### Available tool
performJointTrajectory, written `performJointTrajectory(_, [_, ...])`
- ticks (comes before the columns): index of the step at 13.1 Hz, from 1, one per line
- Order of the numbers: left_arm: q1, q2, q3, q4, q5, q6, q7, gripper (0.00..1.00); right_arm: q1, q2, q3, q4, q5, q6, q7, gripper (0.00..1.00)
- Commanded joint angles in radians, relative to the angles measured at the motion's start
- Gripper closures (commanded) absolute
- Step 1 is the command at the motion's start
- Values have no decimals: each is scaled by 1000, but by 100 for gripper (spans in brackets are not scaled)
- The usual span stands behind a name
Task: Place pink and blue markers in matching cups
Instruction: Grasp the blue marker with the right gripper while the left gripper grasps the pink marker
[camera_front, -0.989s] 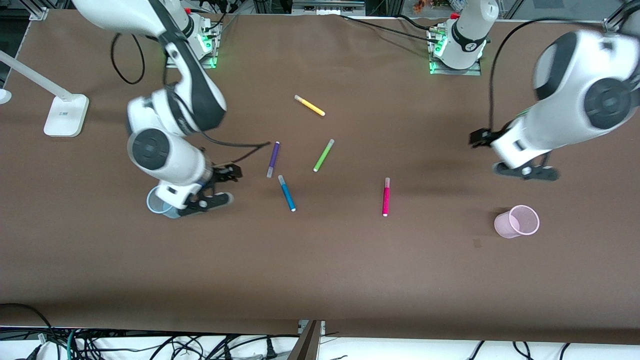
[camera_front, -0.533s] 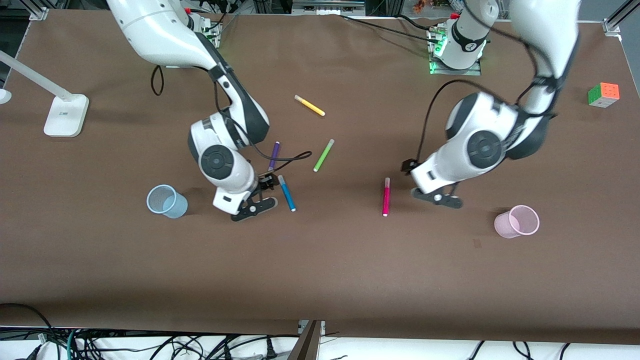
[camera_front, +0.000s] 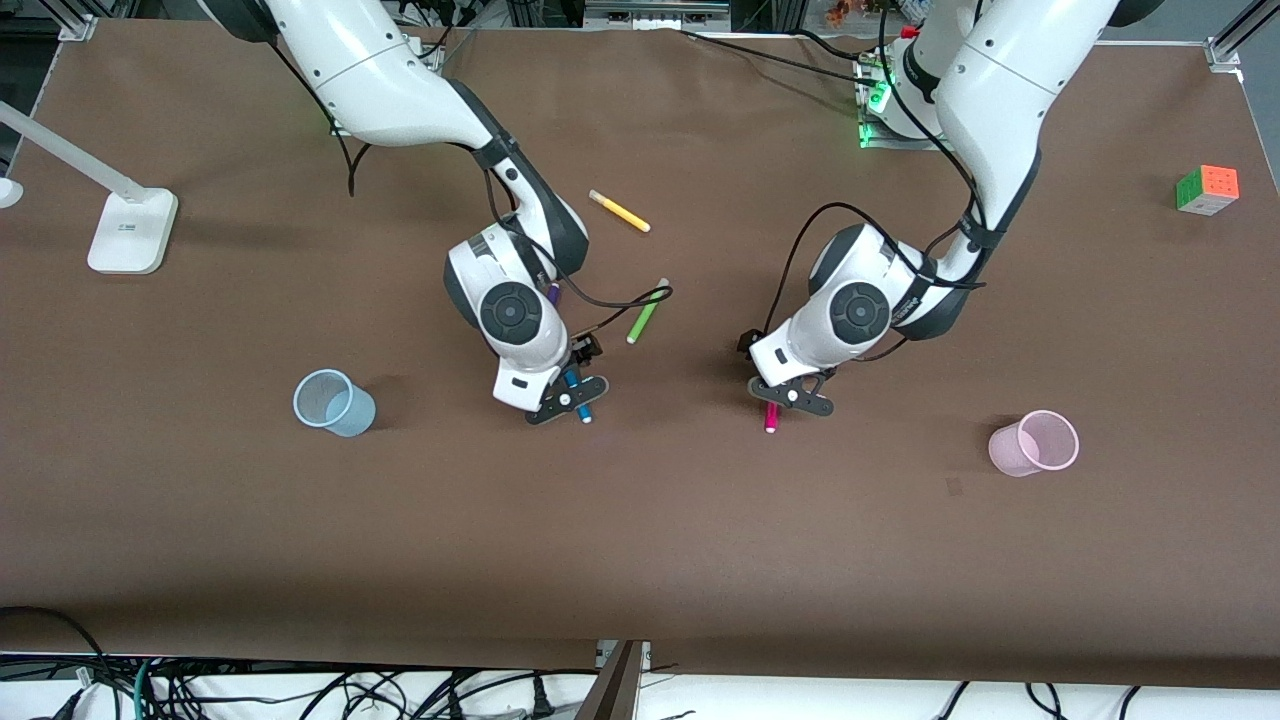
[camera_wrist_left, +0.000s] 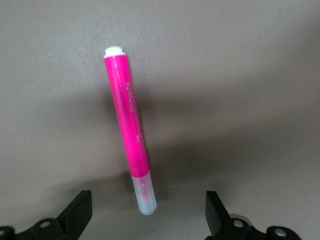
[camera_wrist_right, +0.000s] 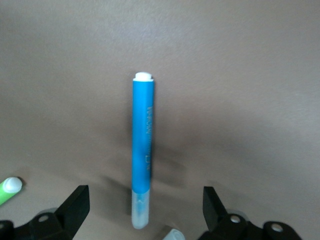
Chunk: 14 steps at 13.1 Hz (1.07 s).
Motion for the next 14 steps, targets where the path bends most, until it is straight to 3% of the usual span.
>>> performJointTrajectory(1, [-23,12,4,-2,111,12,-88,1,5,12,-8,14,-9,4,11,24])
performJointTrajectory(2, [-25,14,3,-2,135,15,-99,18,7,15,-8,14,-10,4,10,32])
performJointTrajectory(3, [-23,12,3,-2,142,15,-101,43,13,17,-8,14,-10,4,8,38])
performJointTrajectory(5, [-25,14,3,0,143,15,-101,69,13,17,-7,14,-6,4,13,78])
performJointTrajectory(6, [-28,14,4,0,145,15,-99,82,13,20,-7,14,-6,6,13,83])
performJointTrajectory(9, [-28,9,1,0,217,12,-99,100,13,28,-7,9,-1,26,13,100])
performJointTrajectory(12, [-17,-26,3,6,218,-55,-91,100,4,-18,-13,41,-6,-18,-8,100])
performJointTrajectory(14, [-9,-72,4,42,217,-202,-61,100,-33,-95,-19,96,-13,-199,-60,100])
